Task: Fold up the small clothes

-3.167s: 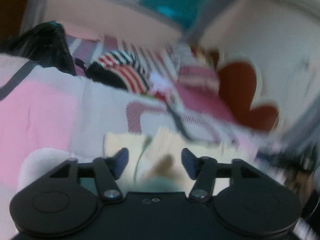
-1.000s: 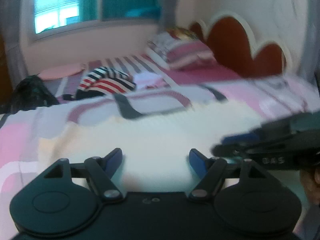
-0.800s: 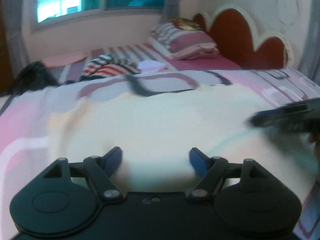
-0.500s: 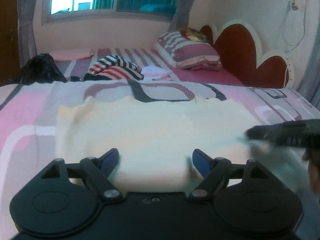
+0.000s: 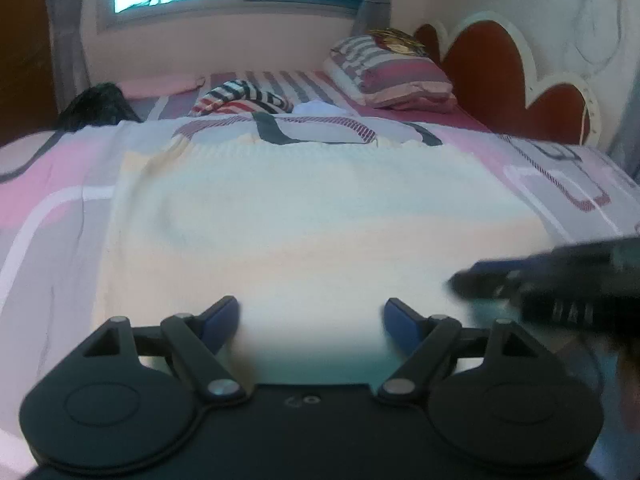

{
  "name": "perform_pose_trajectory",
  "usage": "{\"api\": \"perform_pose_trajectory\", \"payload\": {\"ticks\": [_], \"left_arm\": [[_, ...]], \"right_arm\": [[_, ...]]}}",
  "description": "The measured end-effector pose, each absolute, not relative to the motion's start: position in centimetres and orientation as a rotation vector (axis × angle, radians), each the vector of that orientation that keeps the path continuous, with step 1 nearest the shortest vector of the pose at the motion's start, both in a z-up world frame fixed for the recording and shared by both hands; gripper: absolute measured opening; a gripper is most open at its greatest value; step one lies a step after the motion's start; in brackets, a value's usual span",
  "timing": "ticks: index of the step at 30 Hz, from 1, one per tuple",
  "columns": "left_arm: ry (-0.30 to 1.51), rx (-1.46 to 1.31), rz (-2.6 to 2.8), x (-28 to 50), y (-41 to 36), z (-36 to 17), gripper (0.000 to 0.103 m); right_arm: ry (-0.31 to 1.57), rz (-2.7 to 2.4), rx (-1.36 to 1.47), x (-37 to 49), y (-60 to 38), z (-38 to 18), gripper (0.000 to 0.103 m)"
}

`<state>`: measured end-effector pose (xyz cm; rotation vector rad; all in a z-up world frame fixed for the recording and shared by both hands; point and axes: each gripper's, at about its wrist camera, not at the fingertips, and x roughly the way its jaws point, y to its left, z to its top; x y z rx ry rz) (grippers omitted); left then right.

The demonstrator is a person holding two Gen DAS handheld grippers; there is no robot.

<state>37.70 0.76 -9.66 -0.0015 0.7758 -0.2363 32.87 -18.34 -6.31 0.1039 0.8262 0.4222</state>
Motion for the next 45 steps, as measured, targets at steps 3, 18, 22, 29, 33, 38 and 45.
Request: {"api": "perform_pose_trajectory", "payload": {"ticks": [3,18,22,29,33,38,45], "left_arm": [[0.797,0.012,-0.199,37.0,0.5,-9.8,0.076],[0.789,0.030,-0.094,32.0,6.4,-9.4,0.074],[0.736,0.044,-0.100,31.5,4.7,-8.1,0.077],[0.812,-0.042,-0.058,33.0,5.3,-9.7,0.074],[0.776,-0.022,-0.074,33.0,3.5,-8.6,0.074],[0.782,0.036,-0.138,32.9,-1.1,-9.3,0.078],[0.797,0.069,-0.141,32.8,-2.6,-10.4,0.082]], "right_arm": [[0.828,0.437,0.101,32.2,-16.7,-6.1,0.023],[0.840,0.239,0.171,25.9,-26.3,-7.2,0.023],[0.776,0.203,0.173,25.3,-26.0,-5.3,0.023],[0.862,0.191,0.121,25.8,-25.7,-6.6,0.023],[0.807,0.203,0.158,25.7,-25.1,-5.2,0.023],[0.822,0.283,0.157,26.4,-21.4,-5.7,0.023],[0.823,0.308,0.167,26.3,-20.4,-6.7,0.023]]}}
